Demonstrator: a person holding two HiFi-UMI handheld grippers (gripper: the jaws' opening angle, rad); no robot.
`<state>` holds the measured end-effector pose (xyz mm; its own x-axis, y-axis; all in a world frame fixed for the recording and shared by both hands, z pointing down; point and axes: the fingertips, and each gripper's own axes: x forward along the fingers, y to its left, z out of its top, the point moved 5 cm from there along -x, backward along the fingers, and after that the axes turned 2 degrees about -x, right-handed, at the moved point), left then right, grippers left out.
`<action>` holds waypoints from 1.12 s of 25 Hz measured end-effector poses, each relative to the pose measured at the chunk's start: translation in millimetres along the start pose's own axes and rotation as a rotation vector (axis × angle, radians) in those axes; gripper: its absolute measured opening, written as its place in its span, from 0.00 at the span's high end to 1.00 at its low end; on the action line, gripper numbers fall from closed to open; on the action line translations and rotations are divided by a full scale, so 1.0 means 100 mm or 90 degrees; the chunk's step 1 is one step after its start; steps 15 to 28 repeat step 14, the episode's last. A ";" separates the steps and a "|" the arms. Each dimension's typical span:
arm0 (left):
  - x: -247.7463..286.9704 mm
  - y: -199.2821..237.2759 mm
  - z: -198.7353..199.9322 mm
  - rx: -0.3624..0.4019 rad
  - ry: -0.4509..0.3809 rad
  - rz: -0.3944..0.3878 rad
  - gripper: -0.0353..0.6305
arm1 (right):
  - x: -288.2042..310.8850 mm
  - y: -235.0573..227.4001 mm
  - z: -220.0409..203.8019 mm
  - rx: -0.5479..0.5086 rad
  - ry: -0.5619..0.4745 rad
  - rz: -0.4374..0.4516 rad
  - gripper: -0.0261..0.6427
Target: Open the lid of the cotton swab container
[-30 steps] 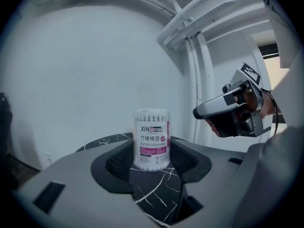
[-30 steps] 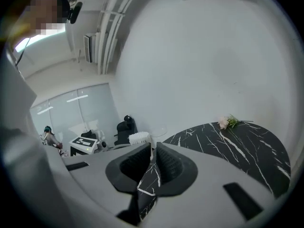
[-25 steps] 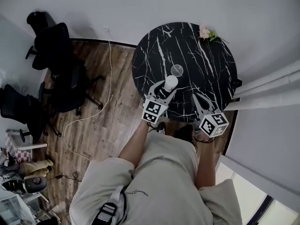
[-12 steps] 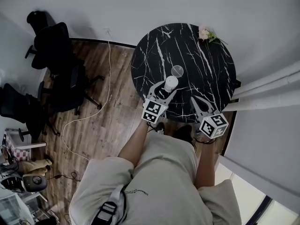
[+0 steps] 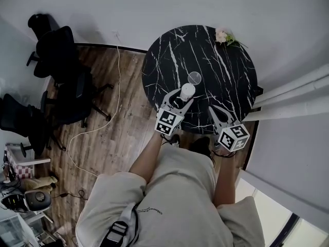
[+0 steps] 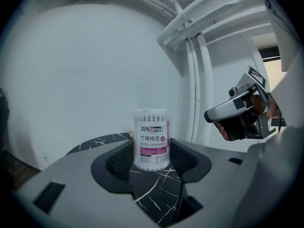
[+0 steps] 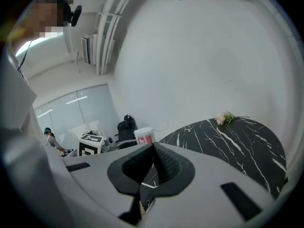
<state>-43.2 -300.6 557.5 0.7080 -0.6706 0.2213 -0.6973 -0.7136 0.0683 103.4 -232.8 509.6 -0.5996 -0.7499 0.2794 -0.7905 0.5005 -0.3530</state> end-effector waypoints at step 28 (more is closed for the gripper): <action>0.03 -0.02 0.01 0.006 0.002 -0.011 0.58 | 0.04 -0.02 0.03 -0.006 0.000 0.001 0.91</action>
